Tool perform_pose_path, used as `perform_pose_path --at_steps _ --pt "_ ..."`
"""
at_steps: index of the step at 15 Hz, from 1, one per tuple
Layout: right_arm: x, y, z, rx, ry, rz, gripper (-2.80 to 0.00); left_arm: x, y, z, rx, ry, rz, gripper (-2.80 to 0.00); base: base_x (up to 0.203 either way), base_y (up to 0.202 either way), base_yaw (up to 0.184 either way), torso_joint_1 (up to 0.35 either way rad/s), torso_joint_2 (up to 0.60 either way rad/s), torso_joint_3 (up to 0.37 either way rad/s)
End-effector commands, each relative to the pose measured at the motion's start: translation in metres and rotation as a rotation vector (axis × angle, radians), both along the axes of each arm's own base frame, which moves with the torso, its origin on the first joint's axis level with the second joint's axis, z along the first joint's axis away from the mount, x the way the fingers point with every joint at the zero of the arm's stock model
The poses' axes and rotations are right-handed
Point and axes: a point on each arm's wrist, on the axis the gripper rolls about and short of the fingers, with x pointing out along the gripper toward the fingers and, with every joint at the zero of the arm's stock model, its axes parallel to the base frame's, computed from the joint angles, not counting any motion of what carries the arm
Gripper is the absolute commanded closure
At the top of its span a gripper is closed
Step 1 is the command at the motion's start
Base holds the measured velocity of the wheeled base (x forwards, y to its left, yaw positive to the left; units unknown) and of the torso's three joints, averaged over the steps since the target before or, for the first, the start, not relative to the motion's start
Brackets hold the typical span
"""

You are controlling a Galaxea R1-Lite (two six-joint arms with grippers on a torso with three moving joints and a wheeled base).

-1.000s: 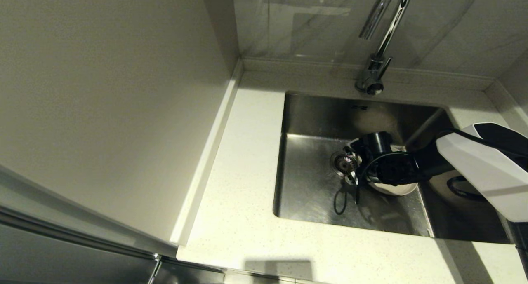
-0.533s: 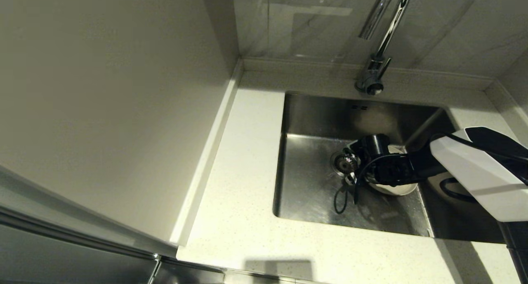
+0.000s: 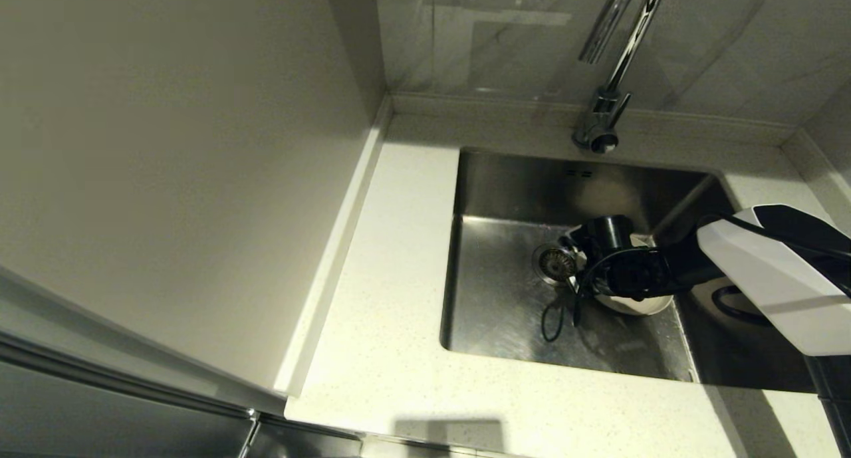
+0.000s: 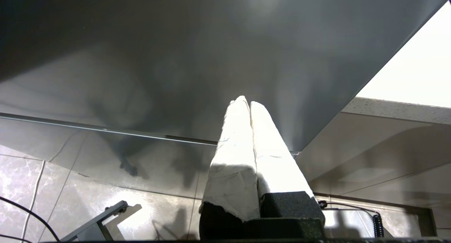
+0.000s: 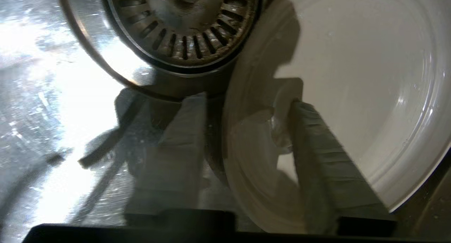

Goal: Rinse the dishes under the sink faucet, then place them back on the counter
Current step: Put a plate back to the table from the sink

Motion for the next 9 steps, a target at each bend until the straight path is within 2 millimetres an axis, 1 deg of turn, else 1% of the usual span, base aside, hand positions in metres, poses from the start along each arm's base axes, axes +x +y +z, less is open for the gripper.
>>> perform_pose_path --at_steps 1,4,6,9 --pt "0.0 -0.003 0.0 -0.002 -0.001 -0.009 0.0 0.0 0.0 0.0 -0.001 -0.003 0.0 0.0 0.0 0.0 0.0 0.0 0.0 0.0" --pt "0.001 -0.008 0.004 -0.001 -0.012 -0.02 0.0 0.0 0.0 0.0 -0.001 -0.003 0.0 0.0 0.0 0.0 0.0 0.0 0.0 0.0" --pt "0.0 -0.01 0.012 0.001 -0.026 -0.023 0.0 0.0 0.0 0.0 -0.001 -0.003 0.0 0.0 0.0 0.0 0.0 0.0 0.0 0.0" --pt "-0.005 -0.013 0.036 0.008 -0.071 -0.028 0.0 0.0 0.0 0.0 -0.001 -0.003 0.0 0.0 0.0 0.0 0.0 0.0 0.0 0.0"
